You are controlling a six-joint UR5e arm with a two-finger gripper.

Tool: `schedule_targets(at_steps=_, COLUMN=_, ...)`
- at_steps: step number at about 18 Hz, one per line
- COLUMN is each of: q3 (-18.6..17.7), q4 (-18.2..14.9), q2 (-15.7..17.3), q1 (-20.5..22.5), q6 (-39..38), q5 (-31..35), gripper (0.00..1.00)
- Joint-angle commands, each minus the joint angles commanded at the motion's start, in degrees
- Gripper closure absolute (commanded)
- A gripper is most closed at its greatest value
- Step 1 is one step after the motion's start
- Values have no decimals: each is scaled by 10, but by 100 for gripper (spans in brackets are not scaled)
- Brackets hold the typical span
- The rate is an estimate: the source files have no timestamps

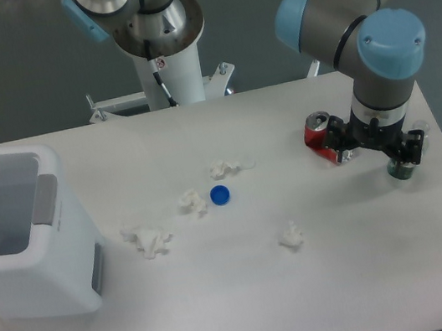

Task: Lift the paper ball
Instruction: 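Lift the gripper up from beside the red can, then move the gripper over the crumpled paper ball near the blue cap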

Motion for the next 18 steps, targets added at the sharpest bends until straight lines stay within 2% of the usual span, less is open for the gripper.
schedule_targets(at_steps=7, q3=-10, q4=3, q2=0, q1=-5, q6=-6, q5=-2, gripper=0)
schedule_targets(at_steps=9, q3=-41, q4=10, q2=3, q1=-6, q6=-7, q5=-2, gripper=0)
schedule_targets(at_steps=12, q3=-107, q4=77, q2=27, q1=-6, q6=-6, q5=-4, gripper=0)
schedule_targets(at_steps=16, q3=-142, q4=83, q2=29, q1=-23, q6=-11, q5=-16, gripper=0)
schedule_targets(at_steps=18, q3=-148, q4=83, q2=25, q1=-27, q6=-14, q5=-24, gripper=0)
